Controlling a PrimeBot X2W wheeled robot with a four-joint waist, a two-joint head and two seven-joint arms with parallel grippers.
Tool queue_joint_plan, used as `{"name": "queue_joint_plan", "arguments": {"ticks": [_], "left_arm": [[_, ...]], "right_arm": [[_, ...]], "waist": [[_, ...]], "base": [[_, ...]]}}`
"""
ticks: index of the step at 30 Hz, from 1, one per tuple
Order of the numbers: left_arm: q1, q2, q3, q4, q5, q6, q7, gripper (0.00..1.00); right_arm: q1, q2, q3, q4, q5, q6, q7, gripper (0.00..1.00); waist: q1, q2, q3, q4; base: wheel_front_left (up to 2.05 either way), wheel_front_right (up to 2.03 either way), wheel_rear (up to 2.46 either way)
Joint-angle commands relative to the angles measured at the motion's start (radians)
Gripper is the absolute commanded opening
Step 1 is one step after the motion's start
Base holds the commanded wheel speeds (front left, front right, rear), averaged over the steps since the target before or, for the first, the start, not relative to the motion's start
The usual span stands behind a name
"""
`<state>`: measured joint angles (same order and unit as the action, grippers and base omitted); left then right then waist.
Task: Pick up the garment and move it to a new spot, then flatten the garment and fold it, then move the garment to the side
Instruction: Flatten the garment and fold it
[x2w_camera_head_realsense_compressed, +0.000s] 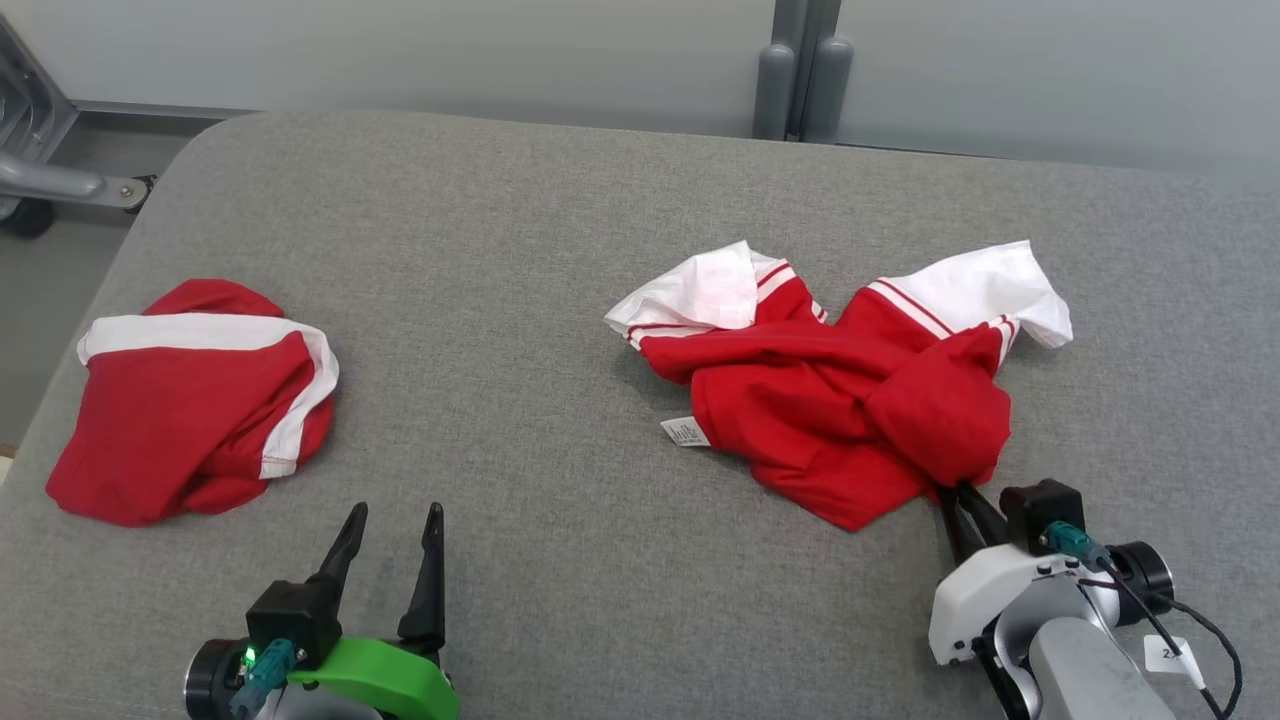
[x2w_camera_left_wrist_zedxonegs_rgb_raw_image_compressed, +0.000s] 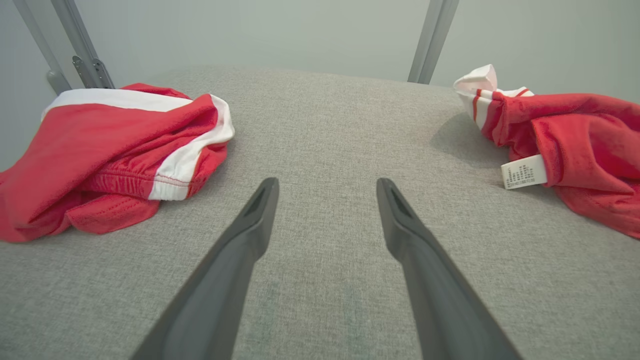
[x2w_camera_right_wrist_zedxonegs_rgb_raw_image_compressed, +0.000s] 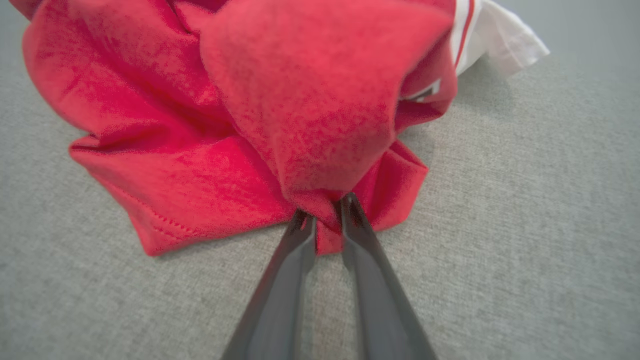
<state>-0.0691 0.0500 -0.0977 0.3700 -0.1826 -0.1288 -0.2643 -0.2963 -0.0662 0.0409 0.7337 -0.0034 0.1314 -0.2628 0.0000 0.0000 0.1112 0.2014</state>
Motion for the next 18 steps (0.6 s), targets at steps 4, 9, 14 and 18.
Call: {"name": "queue_joint_plan", "arguments": {"ticks": [4,9,14,18], "left_arm": [[-0.008,0.002,-0.005,-0.003,-0.004,-0.003,0.0,1.0],[0.004,0.002,-0.015,-0.003,-0.014,-0.003,0.0,1.0],[0.001,0.002,-0.026,0.003,-0.019,-0.003,0.0,1.0],[-0.001,0.002,-0.048,0.01,-0.032,-0.003,0.0,1.0]], "right_arm": [[-0.01,0.007,0.022,-0.097,0.035,-0.001,-0.003,0.0],[0.004,0.011,0.164,-0.286,0.126,-0.001,-0.003,0.0],[-0.07,0.013,0.33,-0.475,0.249,-0.001,-0.003,0.0],[-0.151,0.014,0.402,-0.592,0.344,-0.001,-0.003,0.0]], "waist": [[0.0,0.0,-0.005,-0.007],[0.0,0.0,-0.023,-0.014],[0.0,0.0,-0.04,-0.017],[0.0,0.0,-0.054,-0.003]], "base": [[0.0,0.0,0.0],[0.0,0.0,0.0],[0.0,0.0,0.0],[0.0,0.0,0.0]]}}
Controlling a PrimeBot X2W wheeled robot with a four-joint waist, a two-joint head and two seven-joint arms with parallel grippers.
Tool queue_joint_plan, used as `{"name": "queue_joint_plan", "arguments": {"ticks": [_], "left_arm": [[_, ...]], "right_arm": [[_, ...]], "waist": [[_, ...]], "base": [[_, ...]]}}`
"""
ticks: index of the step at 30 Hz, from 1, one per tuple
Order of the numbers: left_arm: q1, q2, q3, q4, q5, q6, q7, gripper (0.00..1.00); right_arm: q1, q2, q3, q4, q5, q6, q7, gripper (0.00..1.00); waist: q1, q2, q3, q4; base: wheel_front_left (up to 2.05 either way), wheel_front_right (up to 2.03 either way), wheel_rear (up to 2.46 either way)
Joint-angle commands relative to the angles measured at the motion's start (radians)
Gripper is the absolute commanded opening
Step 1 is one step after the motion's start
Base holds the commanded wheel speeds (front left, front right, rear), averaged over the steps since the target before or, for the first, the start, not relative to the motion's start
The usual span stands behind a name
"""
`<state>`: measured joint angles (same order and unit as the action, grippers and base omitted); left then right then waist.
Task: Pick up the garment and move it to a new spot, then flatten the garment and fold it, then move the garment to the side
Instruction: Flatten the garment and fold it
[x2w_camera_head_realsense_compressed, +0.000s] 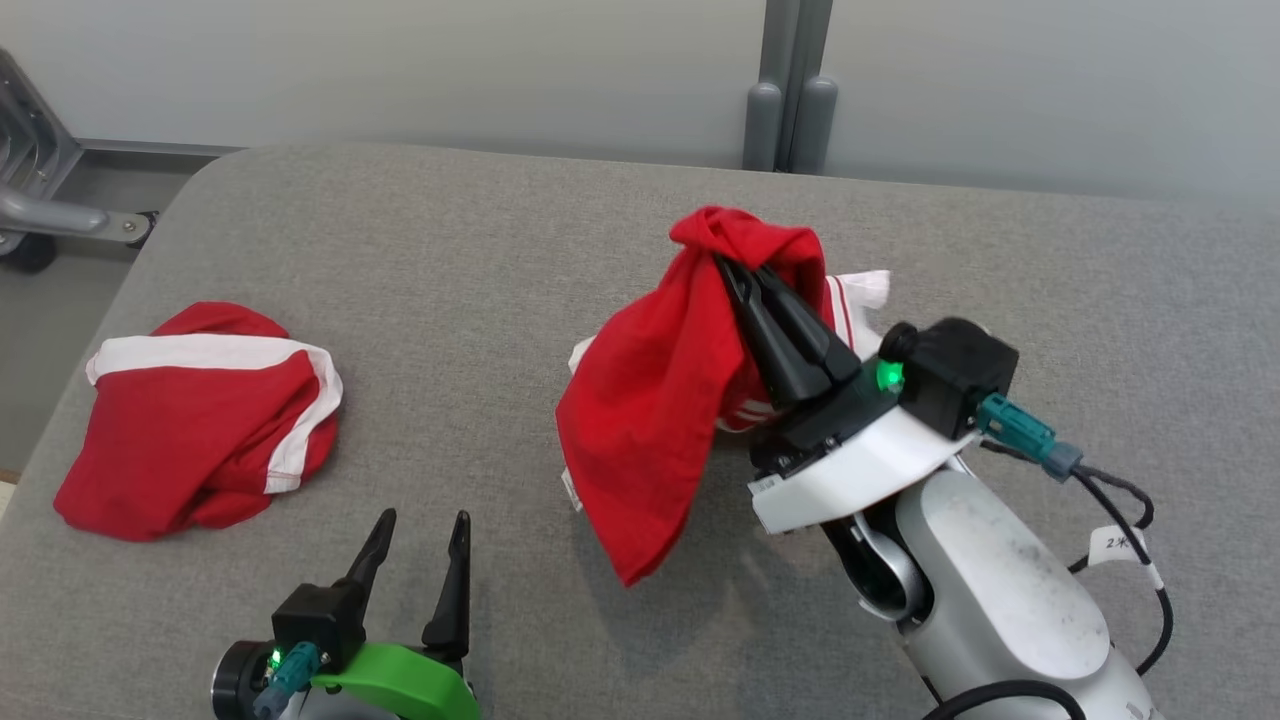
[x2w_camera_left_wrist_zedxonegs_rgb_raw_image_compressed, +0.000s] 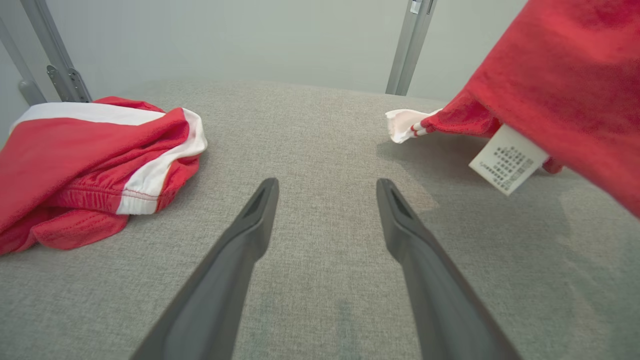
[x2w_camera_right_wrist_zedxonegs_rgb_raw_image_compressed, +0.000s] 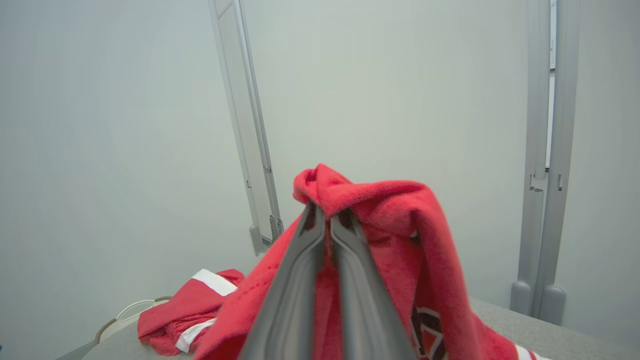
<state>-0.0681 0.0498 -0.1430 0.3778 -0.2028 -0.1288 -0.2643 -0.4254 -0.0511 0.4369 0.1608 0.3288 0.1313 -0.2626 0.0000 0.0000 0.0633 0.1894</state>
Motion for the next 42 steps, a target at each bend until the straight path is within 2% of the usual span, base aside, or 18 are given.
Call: {"name": "queue_joint_plan", "arguments": {"ticks": [1,5,8,10,11,12,13,14,17,19,23,26,29,34,38,42], "left_arm": [[0.0,0.002,-0.008,0.002,-0.013,-0.003,0.0,1.0],[0.015,0.002,-0.028,0.01,-0.017,-0.003,0.0,1.0],[0.019,0.002,-0.031,0.016,-0.02,-0.003,0.0,1.0],[0.024,0.002,-0.032,0.019,-0.023,-0.003,0.0,1.0],[0.027,0.002,-0.033,0.022,-0.022,-0.003,0.0,1.0],[0.027,0.002,-0.033,0.022,-0.022,-0.003,0.0,1.0],[0.029,0.002,-0.034,0.023,-0.022,-0.003,0.0,1.0],[0.03,0.002,-0.034,0.025,-0.022,-0.003,0.0,1.0],[0.028,0.002,-0.04,0.03,-0.02,-0.003,0.0,1.0],[0.028,0.002,-0.041,0.03,-0.019,-0.003,0.0,1.0],[0.028,0.002,-0.042,0.033,-0.016,-0.003,0.0,1.0],[0.033,0.002,-0.044,0.035,-0.019,-0.003,0.0,1.0],[0.035,0.002,-0.051,0.036,-0.023,-0.003,0.0,1.0],[0.028,0.002,-0.07,0.036,-0.03,-0.003,0.0,1.0],[0.024,0.002,-0.076,0.036,-0.041,-0.003,0.0,1.0],[0.025,0.002,-0.079,0.041,-0.044,-0.003,0.0,1.0]], "right_arm": [[-0.036,-0.001,0.014,-0.04,0.033,-0.001,-0.003,0.0],[-0.073,-0.002,0.001,-0.073,0.069,-0.001,-0.003,0.0],[-0.072,-0.003,-0.036,-0.012,0.051,-0.001,-0.004,0.0],[-0.052,-0.015,-0.071,0.072,0.033,-0.001,-0.003,0.0],[-0.041,-0.023,-0.088,0.127,0.023,-0.001,-0.003,0.14],[-0.041,-0.023,-0.088,0.127,0.023,-0.001,-0.003,0.14],[-0.032,-0.03,-0.111,0.206,0.009,-0.001,-0.003,0.5],[-0.036,-0.03,-0.134,0.254,0.0,-0.001,-0.004,1.0],[-0.034,-0.039,-0.225,0.389,-0.041,-0.001,-0.004,1.0],[-0.02,-0.044,-0.268,0.43,-0.086,-0.001,-0.004,1.0],[0.014,-0.046,-0.301,0.43,-0.122,-0.001,-0.004,1.0],[0.041,-0.043,-0.282,0.405,-0.135,-0.001,-0.004,1.0],[0.069,-0.038,-0.196,0.368,-0.125,-0.001,-0.003,1.0],[0.075,-0.042,0.016,0.326,-0.093,-0.001,-0.004,1.0],[0.049,-0.049,0.159,0.337,-0.072,-0.001,-0.003,1.0],[0.021,-0.055,0.227,0.401,-0.067,-0.001,-0.003,1.0]], "waist": [[0.0,0.0,-0.009,0.014],[0.0,0.0,-0.018,0.035],[0.0,0.0,-0.018,0.049],[0.0,0.0,-0.018,0.054],[0.0,0.0,-0.018,0.056],[0.0,0.0,-0.018,0.056],[0.0,0.0,-0.018,0.056],[0.0,0.0,-0.017,0.056],[0.0,0.0,-0.017,0.051],[0.0,0.0,-0.019,0.042],[0.0,0.0,-0.028,0.016],[0.0,0.0,-0.036,-0.002],[0.0,0.0,-0.042,-0.01],[0.0,0.0,-0.038,0.001],[0.0,0.0,-0.029,0.033],[0.0,0.0,-0.019,0.073]], "base": [[0.0,0.0,0.0],[0.0,0.0,0.0],[0.0,0.0,0.0],[0.0,0.0,0.0],[0.0,0.0,0.0],[0.0,0.0,0.0],[0.0,0.0,0.0],[0.0,0.0,0.0],[0.0,0.0,0.0],[0.0,0.0,0.0],[0.0,0.0,0.0],[0.0,0.0,0.0],[0.0,0.0,0.0],[0.0,0.0,0.0],[0.0,0.0,0.0],[0.0,0.0,0.0]]}}
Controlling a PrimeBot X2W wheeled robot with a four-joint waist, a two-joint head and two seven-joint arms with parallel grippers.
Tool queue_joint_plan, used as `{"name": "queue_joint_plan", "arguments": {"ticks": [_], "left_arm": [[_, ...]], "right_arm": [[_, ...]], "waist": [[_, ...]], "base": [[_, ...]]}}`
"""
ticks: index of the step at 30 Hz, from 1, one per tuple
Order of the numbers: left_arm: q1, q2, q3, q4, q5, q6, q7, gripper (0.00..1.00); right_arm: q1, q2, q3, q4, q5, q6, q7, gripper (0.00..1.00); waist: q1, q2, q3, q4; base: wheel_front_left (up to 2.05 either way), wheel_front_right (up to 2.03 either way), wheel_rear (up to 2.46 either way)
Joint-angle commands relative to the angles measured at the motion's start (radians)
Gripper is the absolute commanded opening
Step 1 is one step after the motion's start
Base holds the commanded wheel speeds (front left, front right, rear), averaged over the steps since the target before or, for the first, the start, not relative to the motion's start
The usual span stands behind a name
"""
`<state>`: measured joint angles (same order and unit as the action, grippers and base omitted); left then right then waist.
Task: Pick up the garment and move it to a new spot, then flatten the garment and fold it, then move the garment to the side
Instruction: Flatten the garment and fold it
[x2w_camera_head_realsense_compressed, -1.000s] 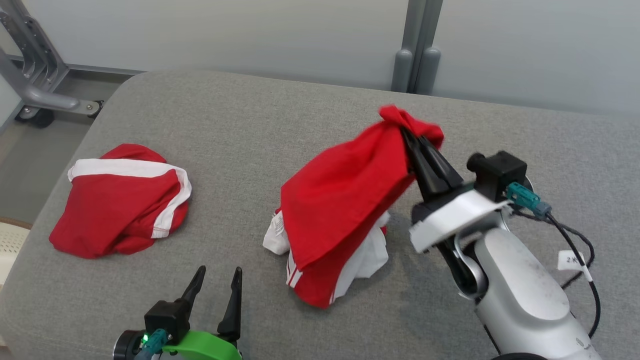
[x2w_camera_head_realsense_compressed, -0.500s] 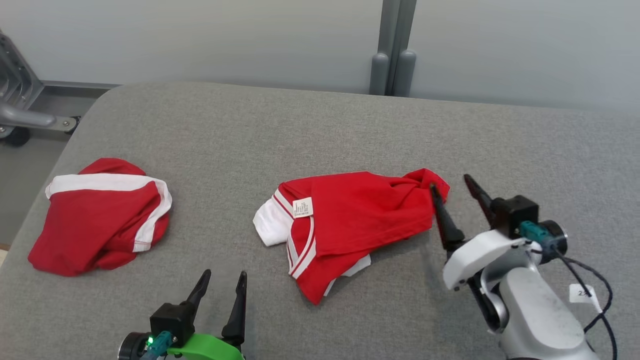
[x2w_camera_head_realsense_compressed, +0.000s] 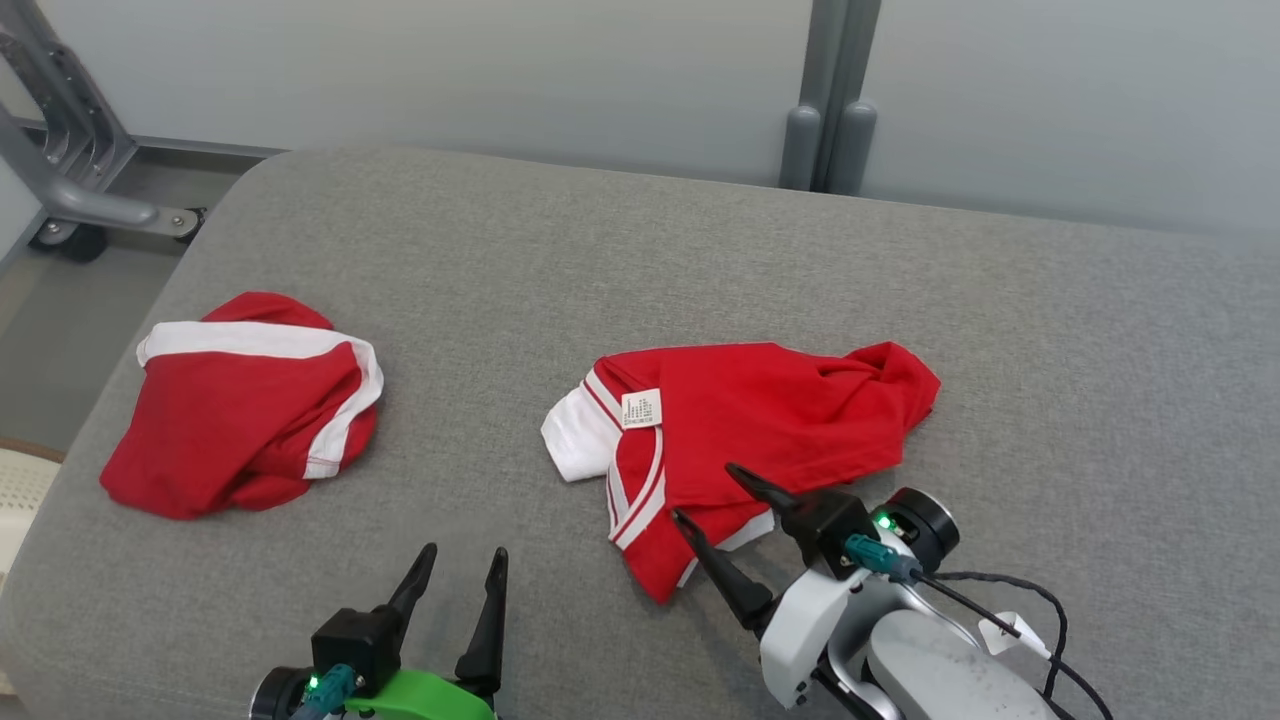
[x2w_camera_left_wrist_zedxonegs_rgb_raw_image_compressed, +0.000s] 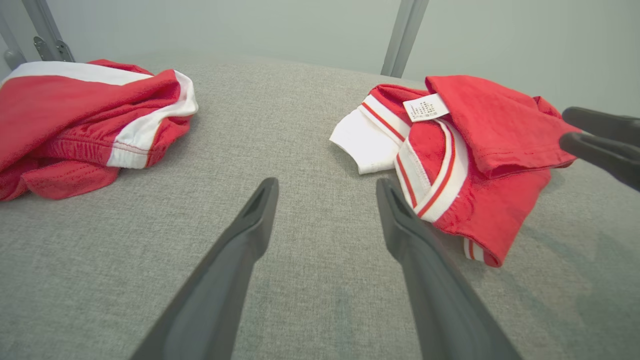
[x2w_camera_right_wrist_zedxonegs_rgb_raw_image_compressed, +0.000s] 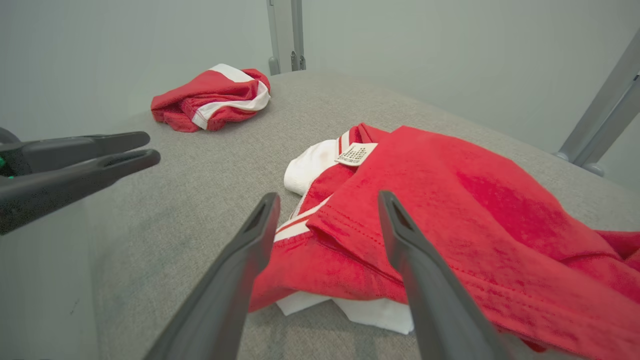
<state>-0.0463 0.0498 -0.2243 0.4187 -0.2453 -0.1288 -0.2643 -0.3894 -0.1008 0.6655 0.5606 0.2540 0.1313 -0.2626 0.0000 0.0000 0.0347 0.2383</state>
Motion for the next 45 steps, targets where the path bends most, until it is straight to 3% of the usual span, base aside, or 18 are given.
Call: {"name": "queue_joint_plan", "arguments": {"ticks": [1,17,18,19,20,25,32,38,42,44,45], "left_arm": [[0.005,0.002,0.006,0.0,-0.002,-0.003,0.0,1.0],[-0.007,0.002,-0.002,-0.004,-0.023,-0.003,0.0,1.0],[-0.012,0.002,-0.005,-0.004,-0.026,-0.003,0.0,1.0],[-0.017,0.002,-0.008,-0.005,-0.029,-0.003,0.0,1.0],[-0.02,0.002,-0.01,-0.005,-0.03,-0.003,0.0,1.0],[-0.026,0.002,-0.007,-0.01,-0.035,-0.003,0.0,1.0],[-0.022,0.002,-0.011,-0.016,-0.043,-0.003,0.0,1.0],[-0.061,0.002,-0.065,-0.027,-0.059,-0.003,0.0,1.0],[-0.089,0.002,-0.105,-0.025,-0.063,-0.003,0.0,1.0],[-0.093,0.002,-0.117,-0.027,-0.065,-0.003,0.0,1.0],[-0.093,0.002,-0.121,-0.028,-0.064,-0.003,0.0,1.0]], "right_arm": [[-0.024,-0.006,0.004,0.016,0.0,-0.001,-0.003,1.0],[-0.101,0.014,-0.026,0.194,-0.151,-0.001,-0.003,0.98],[-0.105,0.017,-0.033,0.205,-0.16,-0.001,-0.003,0.71],[-0.11,0.02,-0.043,0.213,-0.165,-0.001,-0.003,0.31],[-0.114,0.023,-0.053,0.219,-0.168,-0.001,-0.004,0.0],[-0.132,0.023,-0.115,0.204,-0.184,-0.001,-0.004,0.0],[-0.187,-0.025,-0.231,0.147,-0.185,-0.001,-0.004,0.0],[-0.363,-0.138,-0.37,0.138,-0.252,-0.001,-0.003,0.0],[-0.508,-0.234,-0.473,0.3,-0.333,-0.001,0.016,0.0],[-0.566,-0.255,-0.541,0.363,-0.375,-0.001,0.02,1.0],[-0.584,-0.265,-0.579,0.389,-0.39,-0.001,0.018,1.0]], "waist": [[0.0,0.0,0.012,0.032],[0.0,0.0,0.05,0.071],[0.0,0.0,0.053,0.072],[0.0,0.0,0.056,0.074],[0.0,0.0,0.059,0.076],[0.0,0.0,0.071,0.084],[0.0,0.0,0.091,0.083],[0.0,0.0,0.134,0.114],[0.0,0.0,0.152,0.156],[0.0,0.0,0.157,0.172],[0.0,0.0,0.159,0.178]], "base": [[0.0,0.0,0.0],[0.0,0.0,0.0],[0.0,0.0,0.0],[0.0,0.0,0.0],[0.0,0.0,0.0],[0.0,0.0,0.0],[0.0,0.0,0.0],[0.0,0.0,0.0],[0.0,0.0,0.0],[0.0,0.0,0.0],[0.0,0.0,0.0]]}}
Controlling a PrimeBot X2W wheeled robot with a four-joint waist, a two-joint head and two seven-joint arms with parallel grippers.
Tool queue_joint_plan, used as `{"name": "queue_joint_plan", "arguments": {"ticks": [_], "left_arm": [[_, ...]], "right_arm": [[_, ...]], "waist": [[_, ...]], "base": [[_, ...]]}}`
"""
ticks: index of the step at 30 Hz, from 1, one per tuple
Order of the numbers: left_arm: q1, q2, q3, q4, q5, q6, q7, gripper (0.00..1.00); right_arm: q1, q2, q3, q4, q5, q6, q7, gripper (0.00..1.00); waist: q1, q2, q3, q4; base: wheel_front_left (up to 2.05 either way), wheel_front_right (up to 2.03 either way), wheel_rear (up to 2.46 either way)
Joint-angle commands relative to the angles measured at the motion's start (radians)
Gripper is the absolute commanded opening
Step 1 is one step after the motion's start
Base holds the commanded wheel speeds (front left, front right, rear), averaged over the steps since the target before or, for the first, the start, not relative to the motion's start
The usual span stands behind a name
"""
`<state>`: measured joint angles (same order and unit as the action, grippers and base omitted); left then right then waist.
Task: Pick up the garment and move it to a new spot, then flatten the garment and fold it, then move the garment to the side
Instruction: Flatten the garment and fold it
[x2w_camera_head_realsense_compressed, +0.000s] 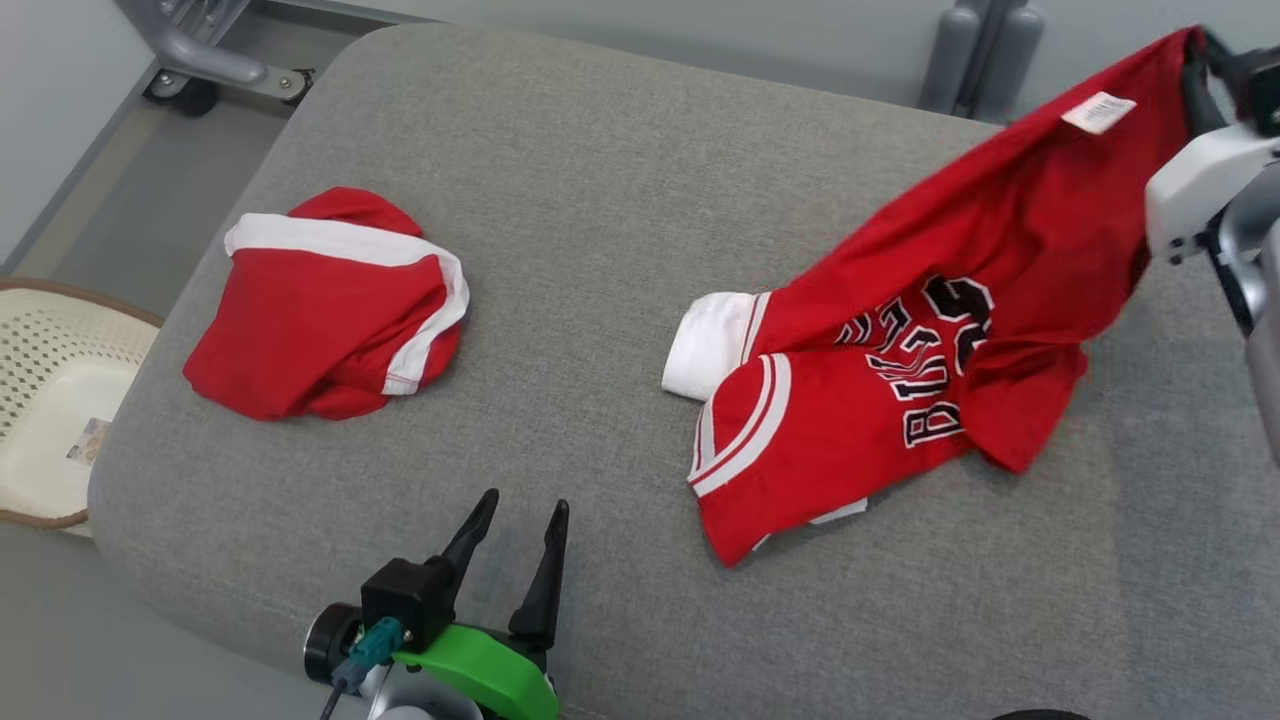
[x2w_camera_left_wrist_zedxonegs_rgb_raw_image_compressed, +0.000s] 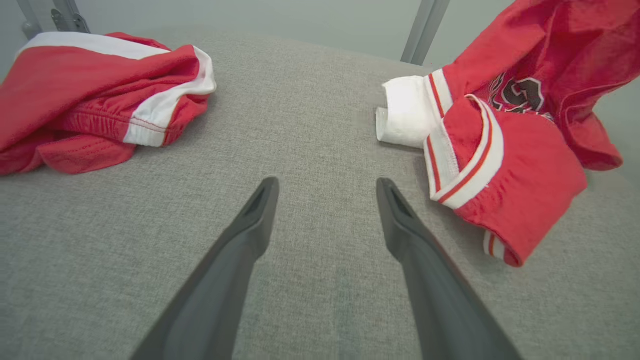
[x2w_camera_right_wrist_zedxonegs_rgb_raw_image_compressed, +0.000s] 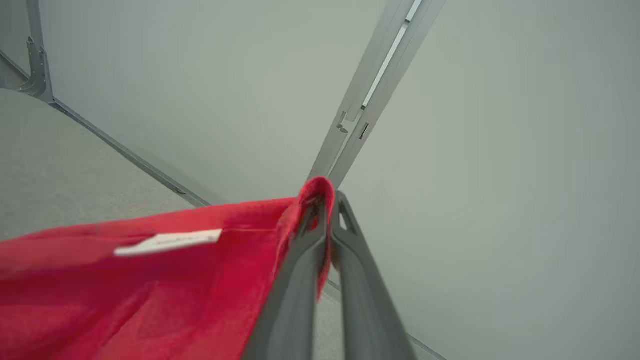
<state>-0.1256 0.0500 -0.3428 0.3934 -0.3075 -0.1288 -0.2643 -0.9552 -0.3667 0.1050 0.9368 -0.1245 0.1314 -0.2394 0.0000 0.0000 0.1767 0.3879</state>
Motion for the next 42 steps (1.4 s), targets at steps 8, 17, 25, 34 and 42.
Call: {"name": "queue_joint_plan", "arguments": {"ticks": [8,17,25,34,42], "left_arm": [[0.002,0.001,0.005,-0.002,0.007,-0.003,0.0,1.0],[-0.002,0.002,0.004,-0.003,0.013,-0.003,0.0,1.0],[0.017,0.002,0.0,0.008,0.023,-0.003,0.0,1.0],[0.05,0.002,0.006,0.019,0.033,-0.003,0.0,1.0],[0.051,0.002,0.007,0.02,0.026,-0.003,0.0,1.0]], "right_arm": [[0.024,0.063,-0.164,0.041,-0.109,-0.001,-0.026,1.0],[0.311,0.16,-0.076,-0.188,0.059,-0.001,-0.026,1.0],[0.575,0.21,0.005,-0.357,0.215,-0.001,-0.026,1.0],[0.664,0.218,0.112,-0.355,0.237,-0.001,-0.027,1.0],[0.616,0.231,0.055,-0.285,0.186,-0.001,-0.027,1.0]], "waist": [[0.0,0.0,0.007,-0.019],[0.0,0.0,-0.017,-0.121],[0.0,0.0,-0.038,-0.161],[0.0,0.0,-0.058,-0.138],[0.0,0.0,-0.049,-0.112]], "base": [[0.0,0.0,0.0],[0.0,0.0,0.0],[0.0,0.0,0.0],[0.0,0.0,0.0],[0.0,0.0,0.0]]}}
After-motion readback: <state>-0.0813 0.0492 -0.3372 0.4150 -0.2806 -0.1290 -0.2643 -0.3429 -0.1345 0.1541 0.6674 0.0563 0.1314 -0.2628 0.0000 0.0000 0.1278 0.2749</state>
